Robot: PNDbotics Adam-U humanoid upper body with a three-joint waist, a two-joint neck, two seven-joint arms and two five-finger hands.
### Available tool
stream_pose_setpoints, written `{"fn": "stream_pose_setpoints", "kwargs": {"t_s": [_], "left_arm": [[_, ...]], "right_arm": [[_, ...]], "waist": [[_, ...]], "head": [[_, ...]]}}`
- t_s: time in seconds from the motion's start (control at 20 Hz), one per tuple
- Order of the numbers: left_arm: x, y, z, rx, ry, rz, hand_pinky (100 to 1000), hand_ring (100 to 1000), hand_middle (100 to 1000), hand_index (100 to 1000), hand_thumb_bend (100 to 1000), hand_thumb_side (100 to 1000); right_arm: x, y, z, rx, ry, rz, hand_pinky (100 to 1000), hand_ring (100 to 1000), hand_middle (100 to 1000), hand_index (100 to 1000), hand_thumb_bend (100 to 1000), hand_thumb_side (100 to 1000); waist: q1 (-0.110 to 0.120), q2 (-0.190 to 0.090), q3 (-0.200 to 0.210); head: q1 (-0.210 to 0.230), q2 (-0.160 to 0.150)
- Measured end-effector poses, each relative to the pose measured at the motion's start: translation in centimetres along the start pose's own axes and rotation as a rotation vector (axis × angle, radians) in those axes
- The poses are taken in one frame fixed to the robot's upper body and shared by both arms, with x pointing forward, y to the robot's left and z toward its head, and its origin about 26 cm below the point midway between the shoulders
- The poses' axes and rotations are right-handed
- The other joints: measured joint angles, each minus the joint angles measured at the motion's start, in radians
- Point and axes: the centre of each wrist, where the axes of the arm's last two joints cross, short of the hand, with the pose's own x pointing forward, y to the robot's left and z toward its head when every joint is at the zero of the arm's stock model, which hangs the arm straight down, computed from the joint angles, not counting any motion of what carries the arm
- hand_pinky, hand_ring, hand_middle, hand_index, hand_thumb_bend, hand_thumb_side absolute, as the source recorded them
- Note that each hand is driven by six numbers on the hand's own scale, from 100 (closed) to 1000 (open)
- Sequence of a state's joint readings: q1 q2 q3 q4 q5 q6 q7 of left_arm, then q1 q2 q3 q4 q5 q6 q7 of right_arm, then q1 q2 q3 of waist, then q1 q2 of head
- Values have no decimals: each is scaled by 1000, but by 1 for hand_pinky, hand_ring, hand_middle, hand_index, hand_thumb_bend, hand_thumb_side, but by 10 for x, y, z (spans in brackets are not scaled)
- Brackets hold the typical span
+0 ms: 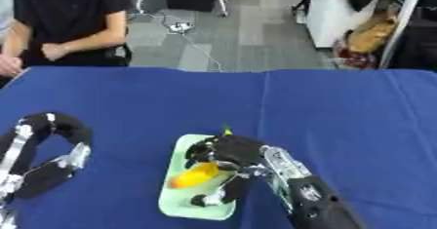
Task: Pick up objects on the table and place them in the box.
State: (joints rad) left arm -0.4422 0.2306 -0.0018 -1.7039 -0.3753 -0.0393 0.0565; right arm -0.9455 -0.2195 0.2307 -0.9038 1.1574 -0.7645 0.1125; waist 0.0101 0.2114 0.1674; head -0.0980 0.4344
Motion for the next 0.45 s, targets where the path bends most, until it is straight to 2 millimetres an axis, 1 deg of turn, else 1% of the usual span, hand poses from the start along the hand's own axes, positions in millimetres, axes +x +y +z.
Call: {"fn": "stream_pose_setpoints", "kwargs": {"t_s": [0.3, 0.35, 0.45], "left_arm": [[0, 0, 0, 0, 0, 0, 660, 462, 459, 597, 100, 337], [0, 0, 0, 0, 0, 0, 660, 463, 459, 597, 100, 338], [0, 0, 0, 0, 0, 0, 660, 463, 459, 598, 100, 339]], "right_arm": [[1, -1, 0, -12, -3, -7, 639, 771, 792, 809, 466, 849], [1, -2, -1, -16, -4, -8, 616, 748, 787, 813, 459, 847], [1, -4, -1, -23, -6, -8, 611, 740, 783, 817, 453, 846]], "waist": [[1, 0, -4], [1, 0, -5], [1, -1, -7]], "head": [[0, 0], [0, 0], [0, 0]]}}
